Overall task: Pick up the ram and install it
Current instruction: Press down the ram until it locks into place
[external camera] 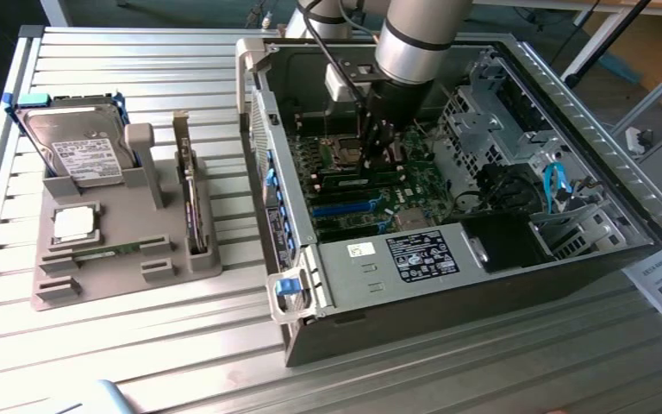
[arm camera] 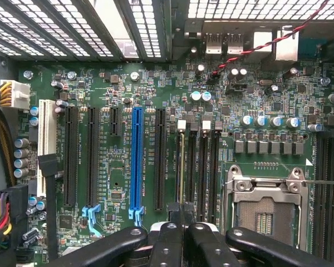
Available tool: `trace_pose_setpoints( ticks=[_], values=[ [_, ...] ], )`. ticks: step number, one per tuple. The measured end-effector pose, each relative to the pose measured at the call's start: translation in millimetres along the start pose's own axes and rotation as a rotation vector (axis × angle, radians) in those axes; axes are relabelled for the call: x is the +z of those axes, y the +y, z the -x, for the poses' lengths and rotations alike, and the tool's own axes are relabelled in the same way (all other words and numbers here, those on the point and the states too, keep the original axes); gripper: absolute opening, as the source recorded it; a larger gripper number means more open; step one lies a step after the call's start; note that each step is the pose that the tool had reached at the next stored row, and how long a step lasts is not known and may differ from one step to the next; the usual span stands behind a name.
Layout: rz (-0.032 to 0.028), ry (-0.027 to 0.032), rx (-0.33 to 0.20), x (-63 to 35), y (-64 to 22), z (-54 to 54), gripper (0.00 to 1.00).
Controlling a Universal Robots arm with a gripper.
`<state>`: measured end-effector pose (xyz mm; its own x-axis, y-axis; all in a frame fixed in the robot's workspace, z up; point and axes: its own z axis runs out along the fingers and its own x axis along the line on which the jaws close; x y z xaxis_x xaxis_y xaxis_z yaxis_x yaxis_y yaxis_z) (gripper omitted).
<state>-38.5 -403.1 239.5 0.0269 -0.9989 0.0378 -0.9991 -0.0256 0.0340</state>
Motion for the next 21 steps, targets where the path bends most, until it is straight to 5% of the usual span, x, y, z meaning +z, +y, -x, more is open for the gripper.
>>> trace_pose_setpoints(
  ticks=[21],
  values=[
    [0.0002, 0.0002, 0.0, 4.9, -0.1, 0.1, 0.1]
  ],
)
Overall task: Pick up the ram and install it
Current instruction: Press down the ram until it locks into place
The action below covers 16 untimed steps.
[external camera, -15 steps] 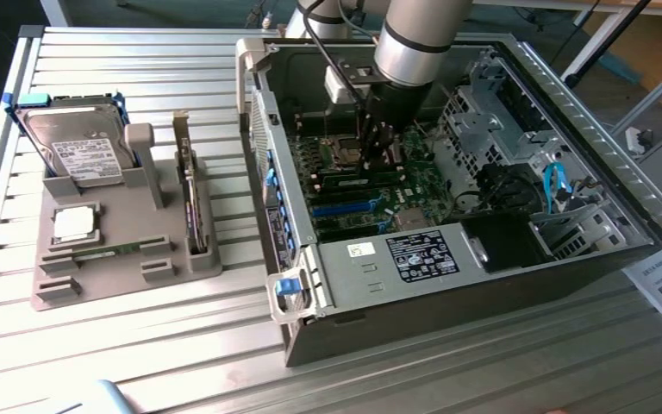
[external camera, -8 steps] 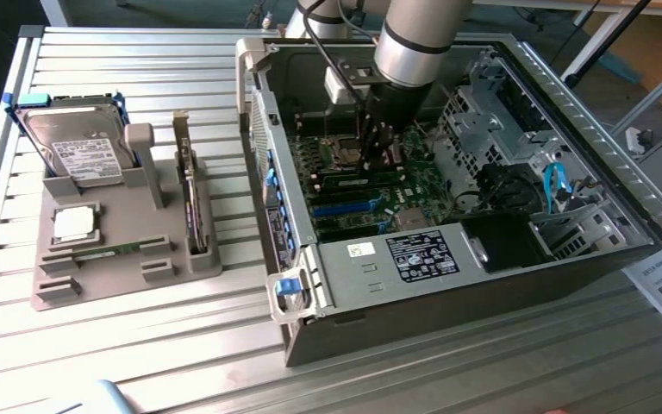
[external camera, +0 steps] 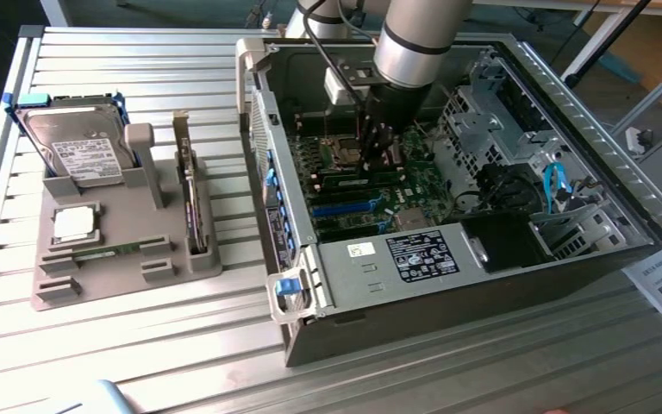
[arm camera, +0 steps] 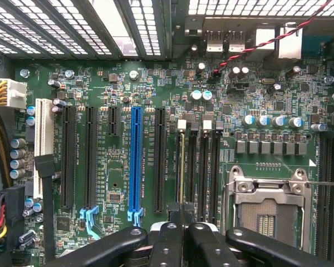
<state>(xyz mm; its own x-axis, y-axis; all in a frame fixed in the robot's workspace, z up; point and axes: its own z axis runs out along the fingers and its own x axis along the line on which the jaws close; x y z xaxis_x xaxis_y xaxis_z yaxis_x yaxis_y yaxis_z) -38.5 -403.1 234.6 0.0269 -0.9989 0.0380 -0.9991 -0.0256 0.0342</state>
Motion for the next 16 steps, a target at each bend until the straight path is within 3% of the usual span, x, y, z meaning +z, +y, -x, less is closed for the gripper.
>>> trace_pose_setpoints(
  ticks=[16],
  values=[
    [0.0001, 0.0001, 0.0, 3.8, -0.1, 0.1, 0.1]
  ],
)
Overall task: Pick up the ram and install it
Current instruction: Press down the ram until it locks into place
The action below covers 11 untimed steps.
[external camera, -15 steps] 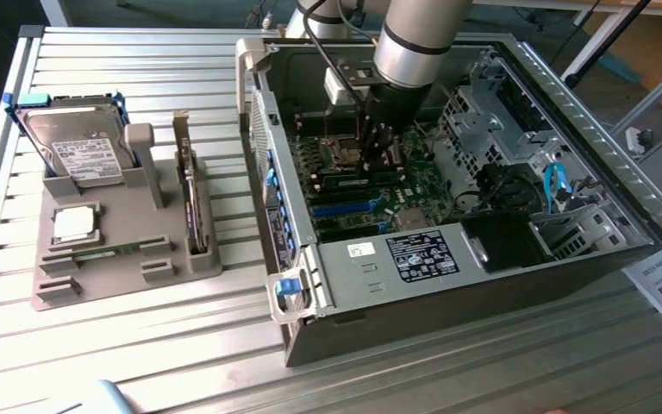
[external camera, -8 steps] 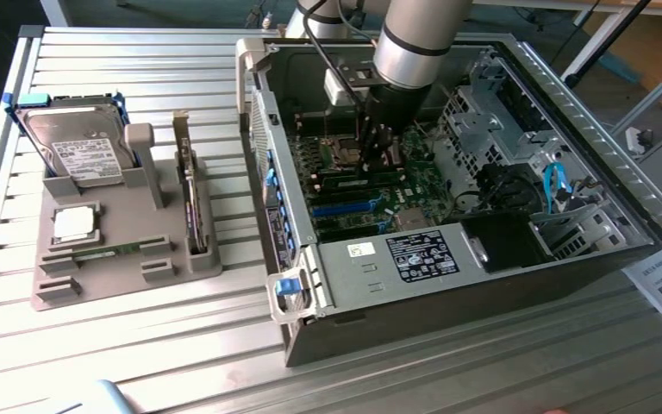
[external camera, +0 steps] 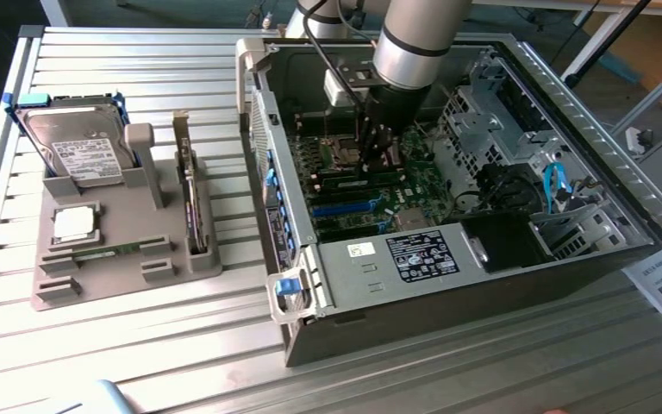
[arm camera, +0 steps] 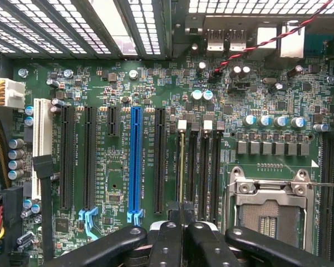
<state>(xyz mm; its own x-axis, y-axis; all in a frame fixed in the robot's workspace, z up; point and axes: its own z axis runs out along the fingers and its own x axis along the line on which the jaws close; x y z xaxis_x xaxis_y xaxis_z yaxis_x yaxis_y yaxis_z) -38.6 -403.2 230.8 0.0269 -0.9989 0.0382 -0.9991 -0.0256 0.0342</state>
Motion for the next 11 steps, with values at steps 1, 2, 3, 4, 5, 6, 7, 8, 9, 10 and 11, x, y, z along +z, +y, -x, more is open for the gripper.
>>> trace_pose_setpoints(
  ticks=[1, 2, 3, 4, 5, 6, 7, 8, 9, 10, 11],
  values=[
    [-0.0001, -0.0002, 0.0, 0.3, 0.0, 0.0, 0.1],
    [-0.0002, -0.0003, 0.0, 0.4, -0.1, 0.1, 0.1],
    [-0.0002, -0.0003, 0.0, 0.4, 0.0, 0.1, 0.1],
    [-0.0002, -0.0003, 0.0, 0.4, -0.1, 0.1, 0.1],
    [-0.0002, -0.0003, 0.0, 0.4, -0.1, 0.1, 0.1],
    [-0.0002, -0.0004, 0.0, 0.4, -0.1, 0.1, 0.1],
    [-0.0003, -0.0005, 0.0, 0.4, -0.1, 0.1, 0.1],
    [-0.0003, -0.0006, 0.0, 0.3, -0.1, 0.1, 0.1],
    [-0.0003, -0.0005, 0.0, 0.0, -0.1, 0.1, 0.1],
    [-0.0003, -0.0005, 0.0, -0.3, 0.0, 0.1, 0.1],
    [-0.0004, -0.0007, 0.0, -0.8, 0.0, 0.0, 0.1]
  ],
)
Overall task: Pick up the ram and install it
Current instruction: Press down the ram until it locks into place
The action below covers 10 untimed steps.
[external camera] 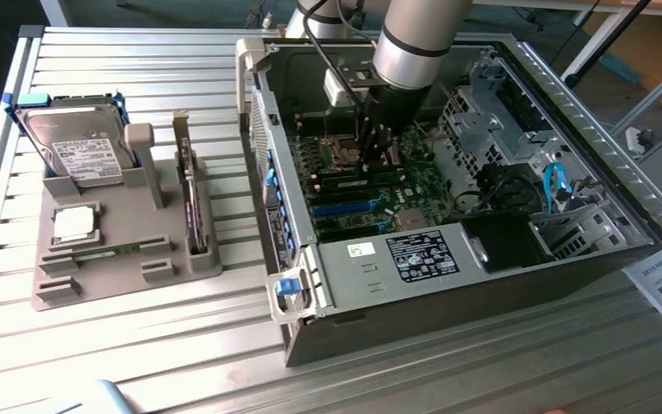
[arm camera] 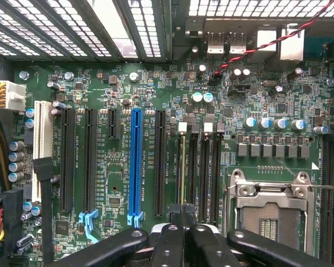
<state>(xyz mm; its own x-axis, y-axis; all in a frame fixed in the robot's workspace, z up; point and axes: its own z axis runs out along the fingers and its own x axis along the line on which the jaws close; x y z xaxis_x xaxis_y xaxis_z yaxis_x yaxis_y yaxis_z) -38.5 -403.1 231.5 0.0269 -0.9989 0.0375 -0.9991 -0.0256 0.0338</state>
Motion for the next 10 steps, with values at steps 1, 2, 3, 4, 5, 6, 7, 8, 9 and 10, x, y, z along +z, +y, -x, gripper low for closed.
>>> trace_pose_setpoints(
  ticks=[1, 2, 3, 4, 5, 6, 7, 8, 9, 10],
  values=[
    [-0.0004, -0.0008, 0.0, -1.0, 0.0, 0.1, 0.1],
    [0.0001, 0.0002, 0.0, -4.2, 0.1, -0.1, 0.1],
    [0.0002, 0.0003, 0.0, -6.8, 0.2, -0.3, 0.1],
    [0.0002, 0.0003, 0.0, -8.3, 0.3, -0.3, 0.1],
    [0.0002, 0.0003, 0.0, -10.2, 0.3, -0.4, 0.1],
    [0.0002, 0.0003, 0.0, -11.5, 0.4, -0.4, 0.1],
    [0.0002, 0.0004, 0.0, -13.6, 0.5, -0.5, 0.1],
    [0.0002, 0.0004, 0.0, -14.5, 0.5, -0.6, 0.1],
    [0.0001, 0.0002, 0.0, -14.5, 0.5, -0.5, 0.1],
    [0.0001, 0.0002, 0.0, -14.5, 0.5, -0.5, 0.1]
  ],
)
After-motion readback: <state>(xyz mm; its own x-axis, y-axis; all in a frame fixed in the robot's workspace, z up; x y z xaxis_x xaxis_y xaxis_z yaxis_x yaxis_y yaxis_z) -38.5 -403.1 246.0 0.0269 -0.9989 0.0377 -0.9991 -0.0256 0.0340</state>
